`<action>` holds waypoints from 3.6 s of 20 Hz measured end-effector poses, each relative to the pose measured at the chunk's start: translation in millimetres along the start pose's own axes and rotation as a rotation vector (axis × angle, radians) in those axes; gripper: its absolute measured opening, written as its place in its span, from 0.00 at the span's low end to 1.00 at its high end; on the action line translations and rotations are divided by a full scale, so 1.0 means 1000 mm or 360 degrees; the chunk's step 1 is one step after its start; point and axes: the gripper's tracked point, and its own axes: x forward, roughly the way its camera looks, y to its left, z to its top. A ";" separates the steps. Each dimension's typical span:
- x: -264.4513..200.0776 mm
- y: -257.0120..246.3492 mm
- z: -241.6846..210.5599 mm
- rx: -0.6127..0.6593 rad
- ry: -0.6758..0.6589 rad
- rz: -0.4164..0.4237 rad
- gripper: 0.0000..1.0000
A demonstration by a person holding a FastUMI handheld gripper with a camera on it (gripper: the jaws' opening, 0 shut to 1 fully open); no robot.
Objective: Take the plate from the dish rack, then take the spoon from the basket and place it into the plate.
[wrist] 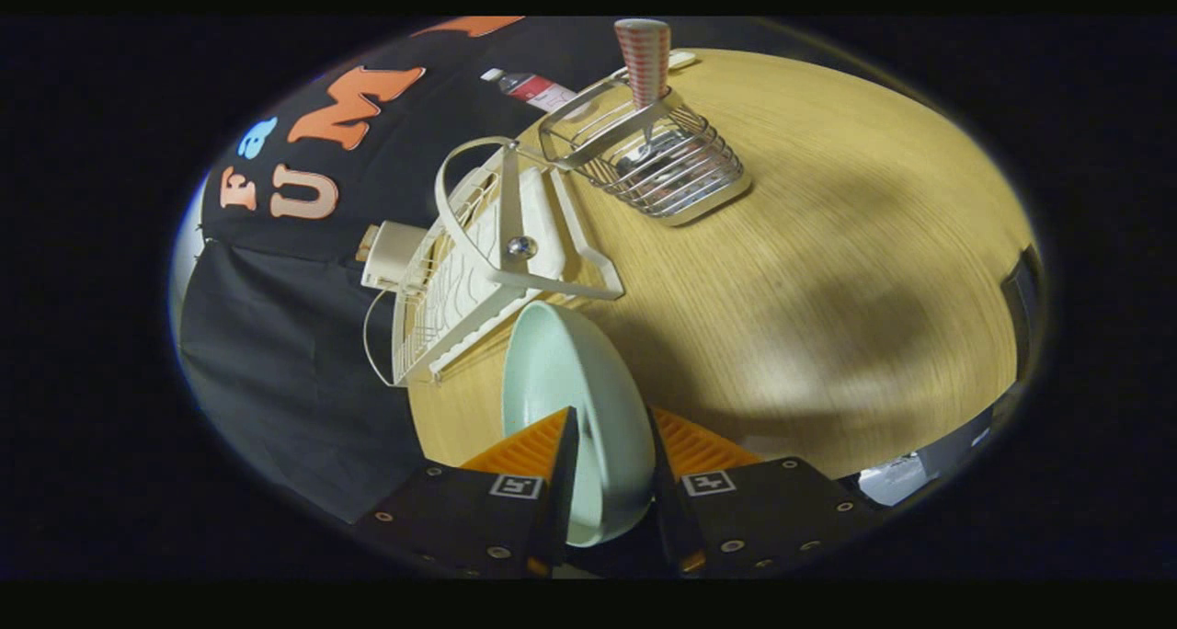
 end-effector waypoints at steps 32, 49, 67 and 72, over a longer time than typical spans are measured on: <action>-0.070 0.014 0.164 -0.0962 -0.0963 -0.0527 0.29; -0.136 0.076 0.197 -0.0994 -0.1162 -0.0415 0.12; -0.201 0.135 0.142 -0.1169 -0.1050 -0.0106 0.12; -0.166 0.144 0.106 -0.1174 -0.0875 0.0020 0.12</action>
